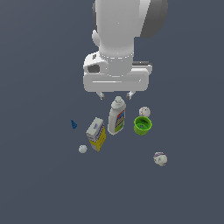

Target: Pick up a designated object from a clutter of objects.

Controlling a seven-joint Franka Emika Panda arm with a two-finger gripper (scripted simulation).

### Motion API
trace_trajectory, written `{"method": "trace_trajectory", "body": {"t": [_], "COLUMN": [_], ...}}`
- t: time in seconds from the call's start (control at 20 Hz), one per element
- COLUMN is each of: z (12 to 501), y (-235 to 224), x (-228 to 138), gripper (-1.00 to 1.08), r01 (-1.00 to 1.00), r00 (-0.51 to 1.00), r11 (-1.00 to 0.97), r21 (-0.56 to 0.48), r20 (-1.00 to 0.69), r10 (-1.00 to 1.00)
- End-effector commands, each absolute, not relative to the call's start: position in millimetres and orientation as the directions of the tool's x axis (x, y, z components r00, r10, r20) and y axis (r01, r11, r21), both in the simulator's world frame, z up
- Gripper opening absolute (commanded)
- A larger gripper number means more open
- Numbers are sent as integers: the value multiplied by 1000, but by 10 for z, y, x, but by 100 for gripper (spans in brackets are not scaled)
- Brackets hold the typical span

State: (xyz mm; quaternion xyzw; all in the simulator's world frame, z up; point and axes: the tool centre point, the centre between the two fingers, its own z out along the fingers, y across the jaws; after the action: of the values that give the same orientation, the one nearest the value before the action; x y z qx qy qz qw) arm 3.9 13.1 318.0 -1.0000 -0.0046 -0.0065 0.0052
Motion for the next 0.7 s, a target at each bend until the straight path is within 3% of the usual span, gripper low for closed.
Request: {"method": "trace_trajectory", "body": {"t": [0.0,0.65], "z": [3180,3106], "y": [131,393], "x": [39,43], "gripper": [100,100], "r01": [9,16], "r00": [1000,1000], "r11": [-1000,-999], "r21": [-10,-31], "r20": [13,4], "r10": [9,16]}}
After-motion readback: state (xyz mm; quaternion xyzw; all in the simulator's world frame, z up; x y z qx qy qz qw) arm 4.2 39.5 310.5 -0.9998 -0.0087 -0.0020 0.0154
